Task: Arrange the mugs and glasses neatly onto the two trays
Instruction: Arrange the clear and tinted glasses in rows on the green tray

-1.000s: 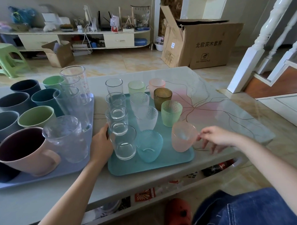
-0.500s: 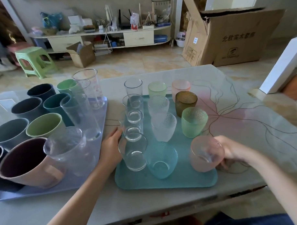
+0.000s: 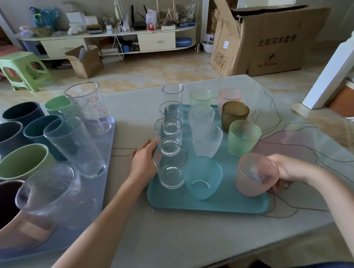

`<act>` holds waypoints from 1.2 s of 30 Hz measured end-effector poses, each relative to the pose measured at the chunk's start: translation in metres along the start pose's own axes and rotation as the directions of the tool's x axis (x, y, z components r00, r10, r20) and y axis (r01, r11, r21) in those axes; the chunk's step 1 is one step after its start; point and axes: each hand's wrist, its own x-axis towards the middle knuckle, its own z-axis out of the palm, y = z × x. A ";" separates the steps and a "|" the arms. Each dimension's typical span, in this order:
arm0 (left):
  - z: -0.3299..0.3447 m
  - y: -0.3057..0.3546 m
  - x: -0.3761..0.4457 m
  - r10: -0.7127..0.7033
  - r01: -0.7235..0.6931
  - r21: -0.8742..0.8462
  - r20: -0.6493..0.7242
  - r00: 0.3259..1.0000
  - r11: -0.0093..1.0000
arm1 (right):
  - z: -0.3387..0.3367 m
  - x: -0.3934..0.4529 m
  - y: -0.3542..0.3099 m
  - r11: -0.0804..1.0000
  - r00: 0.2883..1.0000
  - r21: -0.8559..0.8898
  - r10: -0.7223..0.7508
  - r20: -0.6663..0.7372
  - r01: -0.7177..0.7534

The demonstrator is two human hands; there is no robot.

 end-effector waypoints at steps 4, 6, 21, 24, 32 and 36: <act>0.000 -0.002 0.010 -0.104 0.089 -0.343 -0.026 0.994 0.935 | -0.022 0.003 0.010 0.979 0.986 0.197 0.087 -0.140 -0.058; -0.003 0.007 0.023 -0.224 0.142 -0.556 -0.082 0.971 0.819 | -0.035 0.026 0.018 0.884 0.916 0.463 0.126 -0.381 0.071; 0.001 0.043 0.169 -0.197 0.179 -0.831 0.085 0.977 0.527 | -0.075 0.160 -0.057 0.496 0.811 0.703 -0.006 -0.584 0.510; 0.006 0.040 0.172 -0.161 0.211 -0.853 0.151 0.975 0.478 | -0.077 0.168 -0.064 0.521 0.803 0.673 -0.043 -0.594 0.525; 0.018 0.029 0.170 -0.054 0.159 -0.843 0.153 0.987 0.514 | -0.073 0.165 -0.064 0.391 0.833 0.741 -0.153 -0.532 0.545; 0.021 0.024 0.178 -0.054 0.152 -0.855 0.144 0.988 0.496 | -0.072 0.167 -0.066 0.394 0.834 0.740 -0.159 -0.529 0.545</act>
